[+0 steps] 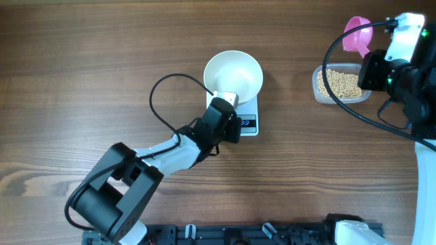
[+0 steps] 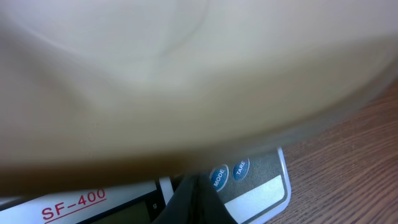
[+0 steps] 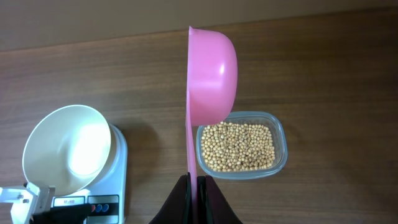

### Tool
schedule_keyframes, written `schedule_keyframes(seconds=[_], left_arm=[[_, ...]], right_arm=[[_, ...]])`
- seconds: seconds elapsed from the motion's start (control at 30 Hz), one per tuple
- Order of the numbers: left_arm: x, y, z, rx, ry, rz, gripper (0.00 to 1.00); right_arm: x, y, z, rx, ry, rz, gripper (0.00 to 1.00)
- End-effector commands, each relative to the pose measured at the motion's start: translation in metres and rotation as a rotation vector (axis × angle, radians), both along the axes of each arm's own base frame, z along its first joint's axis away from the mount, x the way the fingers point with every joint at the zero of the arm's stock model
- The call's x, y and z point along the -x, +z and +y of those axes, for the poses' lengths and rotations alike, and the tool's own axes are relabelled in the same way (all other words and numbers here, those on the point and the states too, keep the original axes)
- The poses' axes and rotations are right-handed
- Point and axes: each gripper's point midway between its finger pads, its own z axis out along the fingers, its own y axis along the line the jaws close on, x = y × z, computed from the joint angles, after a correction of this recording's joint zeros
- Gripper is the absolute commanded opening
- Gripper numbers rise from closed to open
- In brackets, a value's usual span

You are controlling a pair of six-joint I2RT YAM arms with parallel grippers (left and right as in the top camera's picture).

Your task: Scoop item into bowl and weigh 150g on scale

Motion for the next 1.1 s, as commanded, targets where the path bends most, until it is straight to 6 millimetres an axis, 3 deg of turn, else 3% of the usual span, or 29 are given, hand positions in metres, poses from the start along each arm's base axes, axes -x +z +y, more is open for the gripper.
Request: schedule_keyframes(seconds=[0.0,0.57,1.07], left_arm=[[0.003,-0.014,0.004,-0.026,0.007,0.024,0.04],[0.006,-0.019,0.005,-0.040,0.005,0.041,0.04],[0.017,-0.036,0.014,-0.089,0.004,0.101,0.04]], right_arm=[[0.001,0.011,-0.004,0.024,-0.009,-0.033,0.04],[0.002,0.011,-0.004,0.024,-0.008,-0.031,0.04],[0.002,0.011,-0.004,0.024,-0.008,-0.029,0.04]])
